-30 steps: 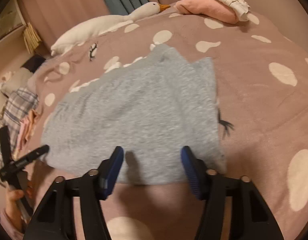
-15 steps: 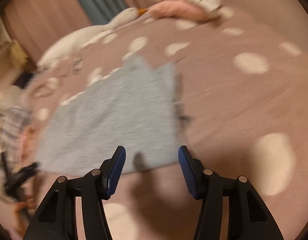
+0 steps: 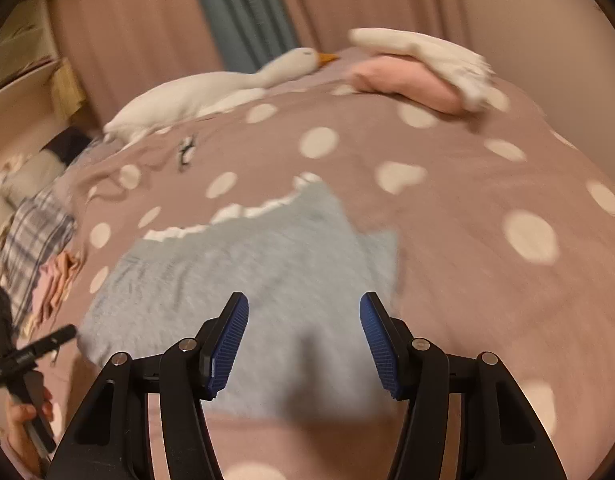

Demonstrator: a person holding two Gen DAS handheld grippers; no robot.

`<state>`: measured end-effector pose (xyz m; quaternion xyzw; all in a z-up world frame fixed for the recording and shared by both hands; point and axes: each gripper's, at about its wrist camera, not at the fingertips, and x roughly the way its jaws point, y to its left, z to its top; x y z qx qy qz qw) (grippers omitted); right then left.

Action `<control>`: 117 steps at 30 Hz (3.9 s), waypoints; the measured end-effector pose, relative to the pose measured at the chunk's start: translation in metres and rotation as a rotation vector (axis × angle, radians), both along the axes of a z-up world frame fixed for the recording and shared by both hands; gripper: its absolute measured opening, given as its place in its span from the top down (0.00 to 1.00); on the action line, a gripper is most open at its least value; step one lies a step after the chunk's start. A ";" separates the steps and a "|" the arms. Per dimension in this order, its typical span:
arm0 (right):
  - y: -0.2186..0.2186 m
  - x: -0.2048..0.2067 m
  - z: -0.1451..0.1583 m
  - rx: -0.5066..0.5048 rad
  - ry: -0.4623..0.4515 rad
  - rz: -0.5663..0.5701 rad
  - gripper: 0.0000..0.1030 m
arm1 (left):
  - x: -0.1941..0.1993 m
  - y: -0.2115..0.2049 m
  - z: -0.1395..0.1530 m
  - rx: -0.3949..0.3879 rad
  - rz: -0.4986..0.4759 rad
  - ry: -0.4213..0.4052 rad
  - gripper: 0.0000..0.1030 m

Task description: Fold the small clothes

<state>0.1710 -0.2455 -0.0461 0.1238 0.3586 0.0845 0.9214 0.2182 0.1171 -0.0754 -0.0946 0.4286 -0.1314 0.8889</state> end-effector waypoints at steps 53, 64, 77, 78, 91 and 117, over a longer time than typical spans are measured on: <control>-0.020 0.029 -0.058 0.130 0.210 -0.002 0.43 | 0.052 -0.005 -0.022 0.058 0.020 0.103 0.03; -0.019 -0.013 -0.050 0.115 0.226 -0.012 0.42 | 0.007 0.005 -0.019 0.126 0.050 0.097 0.03; -0.043 -0.067 -0.052 0.207 0.218 -0.095 0.42 | -0.040 0.058 -0.024 -0.051 0.135 0.211 0.03; -0.043 -0.070 -0.050 0.210 0.209 -0.091 0.42 | -0.043 0.061 -0.023 -0.076 0.138 0.217 0.03; -0.004 -0.082 -0.031 0.267 0.107 0.027 0.37 | -0.078 0.061 -0.009 -0.277 0.163 0.184 0.01; 0.066 -0.065 -0.051 0.281 0.131 0.159 0.35 | -0.021 0.071 -0.033 -0.657 0.197 0.284 0.00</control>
